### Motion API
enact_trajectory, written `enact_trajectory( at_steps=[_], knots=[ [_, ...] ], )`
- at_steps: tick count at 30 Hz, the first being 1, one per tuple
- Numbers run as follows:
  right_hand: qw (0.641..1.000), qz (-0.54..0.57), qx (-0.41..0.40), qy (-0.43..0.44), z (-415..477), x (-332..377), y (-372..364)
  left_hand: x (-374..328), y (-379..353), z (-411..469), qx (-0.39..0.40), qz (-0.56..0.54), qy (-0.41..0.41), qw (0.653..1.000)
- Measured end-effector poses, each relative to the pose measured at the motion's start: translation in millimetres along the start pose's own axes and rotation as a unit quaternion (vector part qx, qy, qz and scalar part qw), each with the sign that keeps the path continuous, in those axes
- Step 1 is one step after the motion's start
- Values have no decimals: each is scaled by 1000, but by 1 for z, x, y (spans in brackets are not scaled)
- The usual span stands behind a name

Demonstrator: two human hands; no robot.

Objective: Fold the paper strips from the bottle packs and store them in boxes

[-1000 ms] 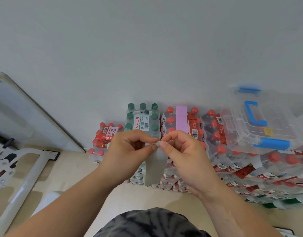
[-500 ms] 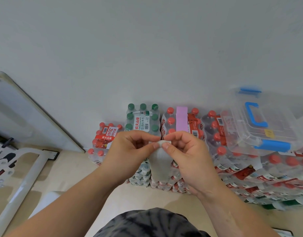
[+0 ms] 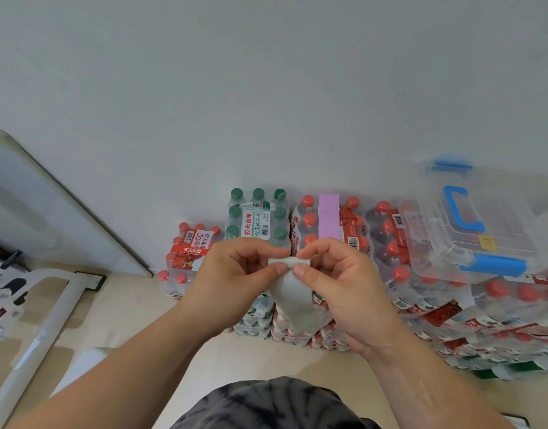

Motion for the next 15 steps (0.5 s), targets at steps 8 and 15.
enact_trajectory(
  at_steps=[8,15],
  knots=[
    [999,-26,-38,12,2,-2,0,5,3,-1,-30,-32,5,999],
    [999,-6,-43,15,2,-5,1,4,2,-1,-23,-67,32,997]
  ],
)
Point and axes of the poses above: each hand's wrist, its own z-axis towards the middle knuckle, its own y-axis out of the back of the hand, x = y × z, the point moved 7 cm from there along z, towards the middle knuckle, and after that the axes turned 2 degrees about z, right-handed, at the moved point
